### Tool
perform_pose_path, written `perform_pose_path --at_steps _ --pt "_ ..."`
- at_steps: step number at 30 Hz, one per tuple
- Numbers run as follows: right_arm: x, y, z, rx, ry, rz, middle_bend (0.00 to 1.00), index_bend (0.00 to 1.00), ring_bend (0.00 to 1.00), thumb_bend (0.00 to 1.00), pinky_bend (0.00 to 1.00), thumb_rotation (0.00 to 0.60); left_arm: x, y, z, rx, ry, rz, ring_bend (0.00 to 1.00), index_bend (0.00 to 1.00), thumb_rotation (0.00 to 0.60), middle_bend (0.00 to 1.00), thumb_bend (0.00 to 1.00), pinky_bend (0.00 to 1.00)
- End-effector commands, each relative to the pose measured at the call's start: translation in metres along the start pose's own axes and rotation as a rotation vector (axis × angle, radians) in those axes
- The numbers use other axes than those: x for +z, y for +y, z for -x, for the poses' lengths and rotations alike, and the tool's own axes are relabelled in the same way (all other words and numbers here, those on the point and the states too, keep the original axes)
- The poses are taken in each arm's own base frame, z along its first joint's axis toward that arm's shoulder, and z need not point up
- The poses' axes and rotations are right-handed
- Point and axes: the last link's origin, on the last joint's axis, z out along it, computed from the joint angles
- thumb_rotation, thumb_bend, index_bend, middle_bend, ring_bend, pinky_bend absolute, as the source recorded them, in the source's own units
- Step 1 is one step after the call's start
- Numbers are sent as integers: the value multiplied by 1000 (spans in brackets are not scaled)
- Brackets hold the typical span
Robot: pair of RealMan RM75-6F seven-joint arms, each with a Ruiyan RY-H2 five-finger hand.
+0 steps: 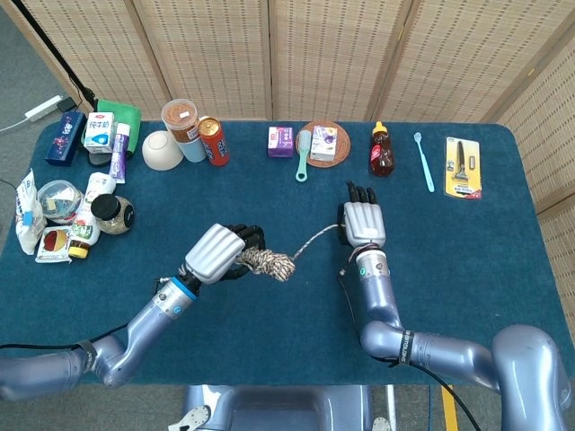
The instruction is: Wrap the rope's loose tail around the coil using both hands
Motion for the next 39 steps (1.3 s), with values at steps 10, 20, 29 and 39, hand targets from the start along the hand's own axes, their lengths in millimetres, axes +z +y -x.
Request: perform_pose_path --at_steps 10,20,29,39 --pt "-29 -7 28 27 -62 -96 0 634 0 571 0 600 13 -5 -4 -33 59 -96 411 553 600 355 431 614" --pt "-51 -6 27 63 -83 -133 0 632 0 575 0 600 25 -12 -7 -84 83 -166 411 553 600 355 432 614" --pt "-69 -2 31 78 -133 -169 0 629 0 576 0 600 36 -15 -10 -101 108 -203 412 553 600 355 432 614" --pt "-101 -1 28 173 -231 -236 6 639 0 602 0 600 52 -15 -7 -80 96 -240 414 553 600 355 432 614"
